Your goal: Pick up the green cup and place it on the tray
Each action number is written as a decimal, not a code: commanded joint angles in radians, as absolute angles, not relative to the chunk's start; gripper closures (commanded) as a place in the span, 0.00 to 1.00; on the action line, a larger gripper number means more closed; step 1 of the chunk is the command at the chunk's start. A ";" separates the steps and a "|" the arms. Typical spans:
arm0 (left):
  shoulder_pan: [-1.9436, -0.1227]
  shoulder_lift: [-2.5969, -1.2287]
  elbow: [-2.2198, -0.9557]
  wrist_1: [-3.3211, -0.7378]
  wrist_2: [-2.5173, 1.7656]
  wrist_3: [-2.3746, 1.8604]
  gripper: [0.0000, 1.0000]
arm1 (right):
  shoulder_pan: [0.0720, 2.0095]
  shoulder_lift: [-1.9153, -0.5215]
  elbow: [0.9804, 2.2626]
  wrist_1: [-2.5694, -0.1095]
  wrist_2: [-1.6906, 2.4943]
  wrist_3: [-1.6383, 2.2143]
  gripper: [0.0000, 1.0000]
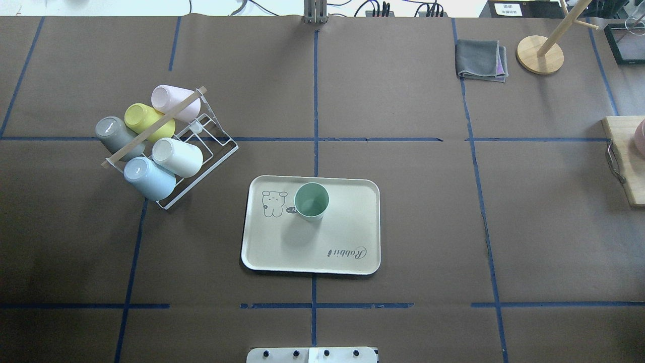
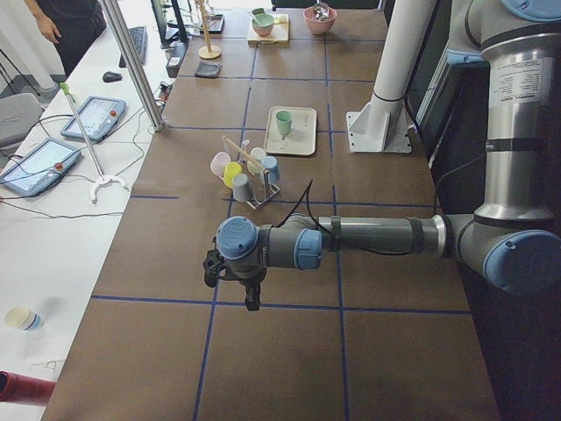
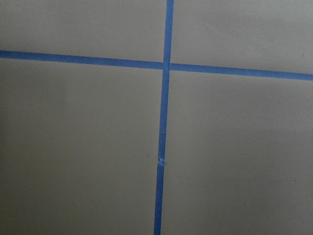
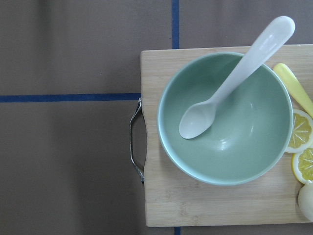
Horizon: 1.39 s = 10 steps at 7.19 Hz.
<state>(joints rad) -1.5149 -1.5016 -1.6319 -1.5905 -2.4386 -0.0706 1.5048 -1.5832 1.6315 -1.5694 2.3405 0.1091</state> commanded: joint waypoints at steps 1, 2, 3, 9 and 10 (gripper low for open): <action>-1.519 -1.503 -1.705 -1.470 -2.405 0.074 0.00 | 1.505 -1.583 1.629 -1.572 2.333 0.110 0.00; -1.566 -1.459 -1.762 -1.436 -2.381 0.080 0.00 | 1.505 -1.585 1.635 -1.572 2.336 0.112 0.00; -1.569 -1.435 -1.772 -1.443 -2.335 0.080 0.00 | 1.505 -1.588 1.634 -1.572 2.336 0.112 0.00; -1.568 -1.440 -1.798 -1.436 -2.329 0.081 0.00 | 1.505 -1.583 1.646 -1.572 2.344 0.109 0.00; -1.568 -1.440 -1.796 -1.436 -2.330 0.081 0.00 | 1.506 -1.583 1.651 -1.572 2.348 0.109 0.00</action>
